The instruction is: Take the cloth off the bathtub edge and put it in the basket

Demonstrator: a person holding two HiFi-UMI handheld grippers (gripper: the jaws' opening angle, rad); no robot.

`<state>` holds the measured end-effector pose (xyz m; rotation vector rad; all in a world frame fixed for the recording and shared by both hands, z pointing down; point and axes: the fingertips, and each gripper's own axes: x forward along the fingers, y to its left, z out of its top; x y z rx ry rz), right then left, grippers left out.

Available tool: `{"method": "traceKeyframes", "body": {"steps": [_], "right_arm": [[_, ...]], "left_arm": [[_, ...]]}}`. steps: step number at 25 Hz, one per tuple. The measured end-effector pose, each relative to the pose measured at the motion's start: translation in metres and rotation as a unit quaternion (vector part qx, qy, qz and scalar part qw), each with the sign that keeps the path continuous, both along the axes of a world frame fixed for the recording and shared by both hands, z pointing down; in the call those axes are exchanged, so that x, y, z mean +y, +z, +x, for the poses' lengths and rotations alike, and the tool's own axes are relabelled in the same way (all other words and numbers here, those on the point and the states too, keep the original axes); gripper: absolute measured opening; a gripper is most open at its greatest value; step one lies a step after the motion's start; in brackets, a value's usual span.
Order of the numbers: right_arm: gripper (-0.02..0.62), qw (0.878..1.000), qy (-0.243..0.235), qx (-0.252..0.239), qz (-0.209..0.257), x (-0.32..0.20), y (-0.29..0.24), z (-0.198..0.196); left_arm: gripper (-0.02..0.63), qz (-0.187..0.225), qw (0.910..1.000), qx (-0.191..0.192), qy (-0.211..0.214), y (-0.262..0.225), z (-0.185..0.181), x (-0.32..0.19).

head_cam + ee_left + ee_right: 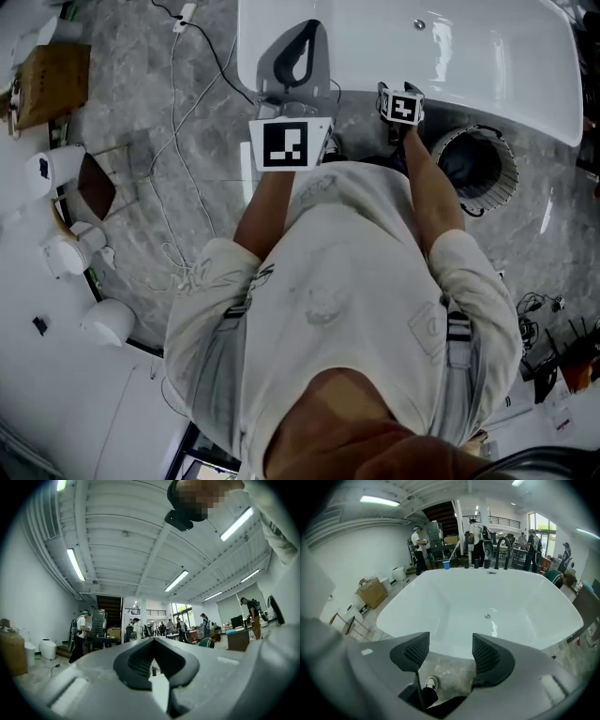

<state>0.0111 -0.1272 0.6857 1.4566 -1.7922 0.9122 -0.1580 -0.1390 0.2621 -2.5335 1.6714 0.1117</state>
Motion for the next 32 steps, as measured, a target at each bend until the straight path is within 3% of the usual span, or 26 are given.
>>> {"method": "traceKeyframes", "body": {"steps": [9, 19, 23, 32], "right_arm": [[0.291, 1.0, -0.017, 0.01, 0.009, -0.001, -0.006, -0.021], [0.29, 0.991, -0.034, 0.001, 0.131, -0.042, -0.079, -0.017], [0.29, 0.977, -0.053, 0.003, 0.206, -0.05, -0.134, -0.023], [0.29, 0.926, -0.067, -0.007, 0.371, -0.057, -0.277, -0.035]], "left_arm": [[0.0, -0.009, 0.9998, 0.014, -0.015, 0.006, -0.031, -0.002], [0.0, -0.004, 0.9996, 0.024, -0.017, 0.007, -0.027, -0.009], [0.0, -0.011, 0.9996, 0.023, -0.016, 0.007, -0.026, -0.006], [0.0, -0.003, 0.9996, 0.023, -0.016, 0.005, -0.026, -0.008]]}}
